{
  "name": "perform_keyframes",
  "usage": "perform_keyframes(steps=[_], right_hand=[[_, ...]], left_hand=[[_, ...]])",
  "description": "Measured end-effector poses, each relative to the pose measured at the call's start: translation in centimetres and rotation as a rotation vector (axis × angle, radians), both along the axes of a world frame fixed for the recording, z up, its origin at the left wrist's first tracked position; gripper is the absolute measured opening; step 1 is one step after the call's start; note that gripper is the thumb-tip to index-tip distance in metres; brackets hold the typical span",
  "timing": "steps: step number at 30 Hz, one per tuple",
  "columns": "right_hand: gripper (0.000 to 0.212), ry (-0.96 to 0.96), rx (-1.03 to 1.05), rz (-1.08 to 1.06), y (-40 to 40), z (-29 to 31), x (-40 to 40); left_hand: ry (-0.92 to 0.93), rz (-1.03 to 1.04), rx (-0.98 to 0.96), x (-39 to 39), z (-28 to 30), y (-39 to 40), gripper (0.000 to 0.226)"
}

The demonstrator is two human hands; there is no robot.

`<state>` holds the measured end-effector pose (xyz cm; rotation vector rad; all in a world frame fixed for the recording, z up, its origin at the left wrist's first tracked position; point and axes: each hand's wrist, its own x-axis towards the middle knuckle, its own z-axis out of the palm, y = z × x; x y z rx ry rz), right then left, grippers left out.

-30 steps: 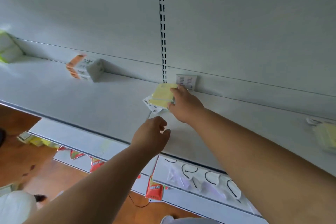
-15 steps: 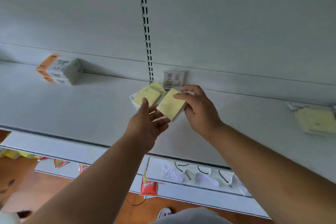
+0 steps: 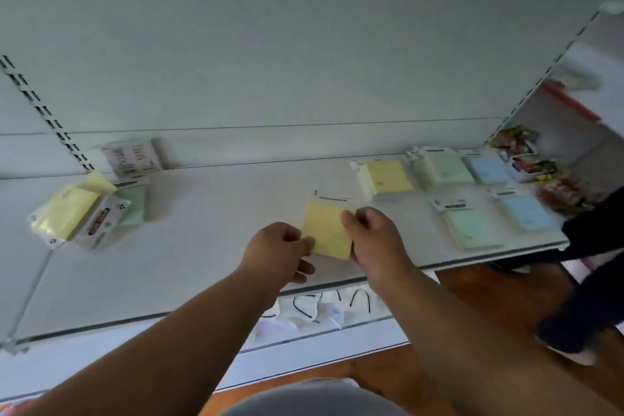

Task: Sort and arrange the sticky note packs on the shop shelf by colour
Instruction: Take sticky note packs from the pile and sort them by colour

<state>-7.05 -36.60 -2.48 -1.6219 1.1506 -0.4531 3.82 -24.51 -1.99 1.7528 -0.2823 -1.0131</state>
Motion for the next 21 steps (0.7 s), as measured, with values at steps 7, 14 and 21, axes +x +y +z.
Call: perform_keyframes(steps=[7,14,21], right_hand=[[0.039,0.492,-0.305,0.233,-10.9,0.2,-7.0],[0.029,0.714,-0.578,0.406,-15.1,0.8,-7.5],[0.019,0.461,-0.675,0.494,-12.4,1.4,-6.4]], left_hand=[[-0.536,-0.410,0.380,-6.8,0.0,-9.1,0.031],[-0.785,-0.417,0.578,-10.2,-0.2,-13.9,0.025],[-0.804,-0.176,0.505,-10.5,-0.2,-11.2,0.020]])
